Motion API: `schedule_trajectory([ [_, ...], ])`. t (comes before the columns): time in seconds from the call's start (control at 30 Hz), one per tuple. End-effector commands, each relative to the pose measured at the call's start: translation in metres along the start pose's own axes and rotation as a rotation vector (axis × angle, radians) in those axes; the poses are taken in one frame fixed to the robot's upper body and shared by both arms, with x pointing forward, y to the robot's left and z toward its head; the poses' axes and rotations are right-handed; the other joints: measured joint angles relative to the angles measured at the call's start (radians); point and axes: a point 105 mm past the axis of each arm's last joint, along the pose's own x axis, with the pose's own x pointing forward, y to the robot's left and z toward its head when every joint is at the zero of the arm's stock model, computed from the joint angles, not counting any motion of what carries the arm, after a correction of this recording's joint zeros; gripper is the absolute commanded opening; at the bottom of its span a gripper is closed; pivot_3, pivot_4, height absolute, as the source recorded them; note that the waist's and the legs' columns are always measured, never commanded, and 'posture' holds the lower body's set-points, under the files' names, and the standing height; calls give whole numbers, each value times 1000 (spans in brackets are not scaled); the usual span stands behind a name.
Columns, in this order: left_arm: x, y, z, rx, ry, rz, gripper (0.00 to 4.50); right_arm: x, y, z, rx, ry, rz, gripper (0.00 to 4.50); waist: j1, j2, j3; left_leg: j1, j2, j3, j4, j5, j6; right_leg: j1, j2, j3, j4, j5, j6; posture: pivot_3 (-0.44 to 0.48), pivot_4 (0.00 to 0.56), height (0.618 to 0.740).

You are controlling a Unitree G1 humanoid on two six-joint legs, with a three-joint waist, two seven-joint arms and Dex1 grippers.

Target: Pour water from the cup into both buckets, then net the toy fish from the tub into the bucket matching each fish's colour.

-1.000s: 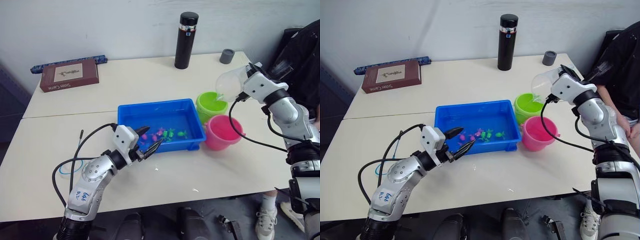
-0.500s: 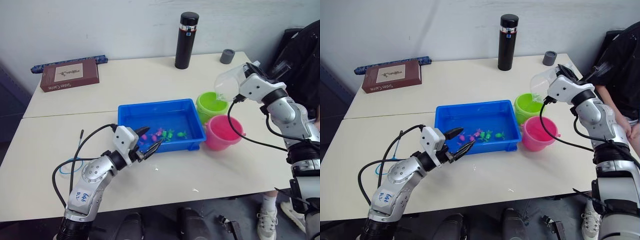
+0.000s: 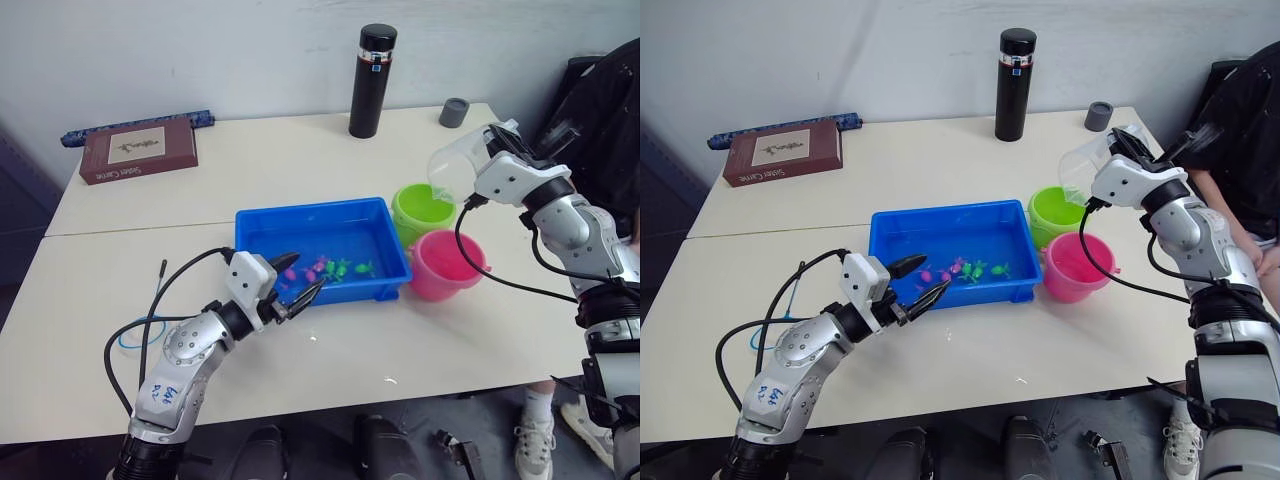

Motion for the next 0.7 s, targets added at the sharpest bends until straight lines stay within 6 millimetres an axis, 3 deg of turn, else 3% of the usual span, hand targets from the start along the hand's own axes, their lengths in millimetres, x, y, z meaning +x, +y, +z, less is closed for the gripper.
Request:
schedule_trajectory([
  [0.03, 0, -5, 10, 25, -42, -16, 3446, 2, -22, 3, 20, -16, -70, 45, 0, 0, 0, 0, 0, 0, 0, 0, 0, 0, 0, 0, 0, 0, 0, 0, 150, 740],
  [0.4, 2, -6, 10, 23, -44, -26, 3446, -2, -25, -39, 597, 221, -148, 45, 1, 0, 0, 0, 0, 0, 0, 0, 0, 0, 0, 0, 1, 0, 0, 0, 150, 740],
  [0.7, 3, -9, 10, 23, -43, -40, 3446, -15, -16, -40, 925, 249, -129, 45, 2, 0, 0, 0, 1, 0, 0, 0, 0, 0, 0, 0, 1, 0, 0, 0, 150, 740],
])
